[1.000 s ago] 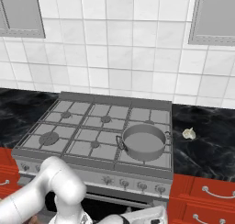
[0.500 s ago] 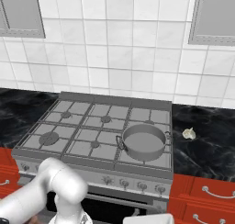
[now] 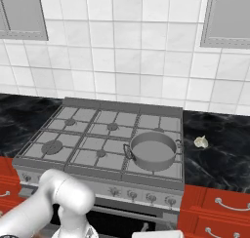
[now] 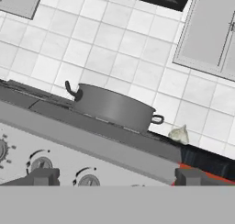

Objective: Turn on the burner for the pot on the stove. Wait thirty seconds for the pot to heat up. Then add the garlic to the pot.

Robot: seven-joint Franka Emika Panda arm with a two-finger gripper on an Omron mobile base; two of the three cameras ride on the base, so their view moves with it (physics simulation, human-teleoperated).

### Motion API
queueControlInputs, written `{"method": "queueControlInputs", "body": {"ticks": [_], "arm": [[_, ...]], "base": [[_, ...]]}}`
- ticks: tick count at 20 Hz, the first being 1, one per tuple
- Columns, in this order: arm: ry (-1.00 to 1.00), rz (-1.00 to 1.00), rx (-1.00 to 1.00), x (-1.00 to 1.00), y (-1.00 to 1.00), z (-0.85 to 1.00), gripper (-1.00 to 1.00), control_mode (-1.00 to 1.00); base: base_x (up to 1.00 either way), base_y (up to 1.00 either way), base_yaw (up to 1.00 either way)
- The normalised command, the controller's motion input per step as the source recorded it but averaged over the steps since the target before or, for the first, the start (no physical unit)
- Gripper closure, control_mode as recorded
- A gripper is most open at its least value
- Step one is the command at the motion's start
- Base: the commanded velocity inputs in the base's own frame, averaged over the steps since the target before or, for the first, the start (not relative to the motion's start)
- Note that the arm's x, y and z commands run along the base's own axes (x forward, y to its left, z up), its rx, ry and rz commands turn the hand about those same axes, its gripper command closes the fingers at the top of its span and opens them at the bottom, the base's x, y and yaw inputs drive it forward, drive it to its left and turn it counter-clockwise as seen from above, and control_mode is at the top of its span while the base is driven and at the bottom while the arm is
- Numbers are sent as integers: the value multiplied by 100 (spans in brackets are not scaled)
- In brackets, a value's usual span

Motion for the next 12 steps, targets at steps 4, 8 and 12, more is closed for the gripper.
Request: {"method": "queueControlInputs", "body": {"ticks": [4, 8, 12], "arm": [[2, 4, 0, 12, 0, -12, -100, -100], [11, 4, 0, 15, -1, -11, -100, -100], [8, 4, 0, 18, 0, -10, -100, -100]], "base": [[0, 0, 0], [0, 0, 0], [0, 0, 0]]}}
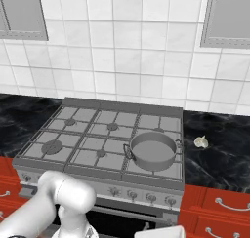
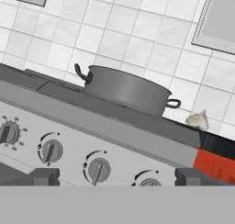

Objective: Turn on the burner for the pot on the stove. Wait thirty seconds for the pot to heat up. Then add the garlic to the pot.

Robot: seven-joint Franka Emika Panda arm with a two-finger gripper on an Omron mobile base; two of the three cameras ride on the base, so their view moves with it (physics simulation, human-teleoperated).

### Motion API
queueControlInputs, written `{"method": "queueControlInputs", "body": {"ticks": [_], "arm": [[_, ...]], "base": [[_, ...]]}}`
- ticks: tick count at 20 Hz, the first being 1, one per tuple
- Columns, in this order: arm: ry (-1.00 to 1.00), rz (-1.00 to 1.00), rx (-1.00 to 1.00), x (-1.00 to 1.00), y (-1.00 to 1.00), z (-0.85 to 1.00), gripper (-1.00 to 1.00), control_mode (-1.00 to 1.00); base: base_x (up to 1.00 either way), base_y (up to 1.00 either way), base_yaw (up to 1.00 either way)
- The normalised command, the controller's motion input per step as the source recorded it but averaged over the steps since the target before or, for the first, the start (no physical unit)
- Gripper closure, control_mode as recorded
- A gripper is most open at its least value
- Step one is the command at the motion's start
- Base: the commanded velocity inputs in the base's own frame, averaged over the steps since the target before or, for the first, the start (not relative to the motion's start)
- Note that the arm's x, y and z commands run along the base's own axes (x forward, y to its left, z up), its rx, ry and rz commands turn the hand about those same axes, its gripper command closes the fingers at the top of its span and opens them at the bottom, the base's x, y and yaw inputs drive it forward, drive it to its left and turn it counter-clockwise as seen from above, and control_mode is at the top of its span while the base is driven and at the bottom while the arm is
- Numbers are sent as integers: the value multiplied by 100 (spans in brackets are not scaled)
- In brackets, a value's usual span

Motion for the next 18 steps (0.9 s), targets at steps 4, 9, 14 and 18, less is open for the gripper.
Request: {"method": "queueControlInputs", "body": {"ticks": [4, 9, 14, 18], "arm": [[-4, 0, 0, 18, 0, -9, -100, -100], [-6, 0, 1, 13, -8, -8, -100, -100], [-3, 0, 5, 22, -22, -5, -100, -100], [0, 0, 5, 32, -25, -2, -100, -100]], "base": [[0, 0, 0], [0, 0, 0], [0, 0, 0], [0, 0, 0]]}}
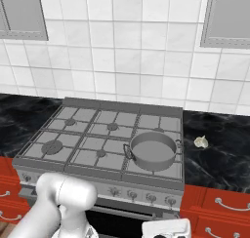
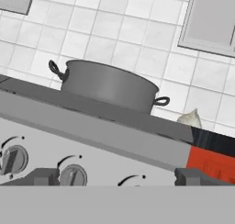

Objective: Turn on the burner for the pot on the stove. Wait thirty seconds for the pot to heat up. Then add the garlic to the pot.

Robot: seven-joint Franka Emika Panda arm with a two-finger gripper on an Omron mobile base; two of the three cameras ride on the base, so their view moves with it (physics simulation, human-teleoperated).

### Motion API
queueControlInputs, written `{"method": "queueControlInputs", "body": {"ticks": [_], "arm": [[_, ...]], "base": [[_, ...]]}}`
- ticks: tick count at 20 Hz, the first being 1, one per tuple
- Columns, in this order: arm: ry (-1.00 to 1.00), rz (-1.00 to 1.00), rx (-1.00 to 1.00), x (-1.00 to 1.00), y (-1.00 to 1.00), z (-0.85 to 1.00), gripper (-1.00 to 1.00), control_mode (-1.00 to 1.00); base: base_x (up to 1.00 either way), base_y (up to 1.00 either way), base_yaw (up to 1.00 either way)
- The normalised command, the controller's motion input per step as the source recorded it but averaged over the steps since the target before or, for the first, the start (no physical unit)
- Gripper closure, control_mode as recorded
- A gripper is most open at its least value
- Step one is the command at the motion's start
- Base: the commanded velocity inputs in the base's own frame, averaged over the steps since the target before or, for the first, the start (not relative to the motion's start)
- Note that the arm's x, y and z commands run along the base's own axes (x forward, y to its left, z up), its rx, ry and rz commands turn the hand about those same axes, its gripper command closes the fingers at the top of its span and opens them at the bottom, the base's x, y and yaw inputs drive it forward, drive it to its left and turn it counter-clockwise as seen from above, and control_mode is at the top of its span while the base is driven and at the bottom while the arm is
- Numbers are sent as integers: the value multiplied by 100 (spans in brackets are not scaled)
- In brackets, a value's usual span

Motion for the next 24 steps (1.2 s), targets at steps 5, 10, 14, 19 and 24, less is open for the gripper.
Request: {"method": "queueControlInputs", "body": {"ticks": [5, 10, 14, 19, 24], "arm": [[3, 0, 2, 22, -22, -14, -100, -100], [-2, 0, 0, 13, -5, -40, -100, -100], [-1, 0, 0, 19, 0, -33, -100, -100], [0, 0, 1, 27, -3, -21, -100, -100], [0, 0, 1, 23, -5, -5, -100, -100]], "base": [[0, 0, 0], [0, 0, 0], [0, 0, 0], [0, 0, 0], [0, 0, 0]]}}
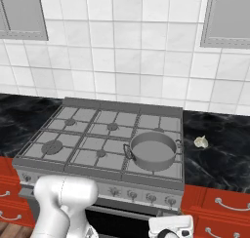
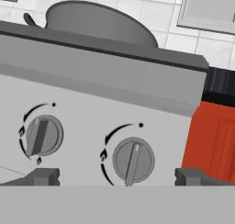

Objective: Turn on the burner for the pot on the stove. Wait thirty seconds for the pot to heat up. Then add the garlic to the pot.

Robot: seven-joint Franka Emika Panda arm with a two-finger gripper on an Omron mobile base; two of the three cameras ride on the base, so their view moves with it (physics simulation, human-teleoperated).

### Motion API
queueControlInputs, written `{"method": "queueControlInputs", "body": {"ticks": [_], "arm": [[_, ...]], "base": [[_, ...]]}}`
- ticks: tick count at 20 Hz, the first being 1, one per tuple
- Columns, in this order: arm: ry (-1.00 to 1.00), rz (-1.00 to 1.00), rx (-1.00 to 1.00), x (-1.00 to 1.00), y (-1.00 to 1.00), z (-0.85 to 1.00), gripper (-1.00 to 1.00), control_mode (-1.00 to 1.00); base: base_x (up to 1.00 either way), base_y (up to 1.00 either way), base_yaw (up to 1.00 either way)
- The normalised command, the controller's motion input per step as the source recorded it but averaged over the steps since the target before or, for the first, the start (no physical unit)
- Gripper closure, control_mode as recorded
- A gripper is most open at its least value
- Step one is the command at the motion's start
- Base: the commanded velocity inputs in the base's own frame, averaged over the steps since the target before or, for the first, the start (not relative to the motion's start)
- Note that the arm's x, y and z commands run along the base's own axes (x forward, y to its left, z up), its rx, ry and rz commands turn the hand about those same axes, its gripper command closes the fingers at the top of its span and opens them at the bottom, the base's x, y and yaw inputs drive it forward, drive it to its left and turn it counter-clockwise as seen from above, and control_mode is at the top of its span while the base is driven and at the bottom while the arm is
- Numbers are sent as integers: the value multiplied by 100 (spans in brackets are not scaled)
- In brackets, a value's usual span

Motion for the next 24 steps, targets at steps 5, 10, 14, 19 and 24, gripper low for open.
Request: {"method": "queueControlInputs", "body": {"ticks": [5, 10, 14, 19, 24], "arm": [[0, 0, 0, 32, -2, -5, -100, -100], [0, 0, 1, 34, -6, -1, -100, -100], [0, 0, 5, 36, -21, 0, -100, -100], [0, 0, 5, 35, -22, -5, -100, -100], [-6, 0, 0, 7, 0, -9, -100, -100]], "base": [[0, 0, 0], [0, 0, 0], [0, 0, 0], [0, 0, 0], [0, 0, 0]]}}
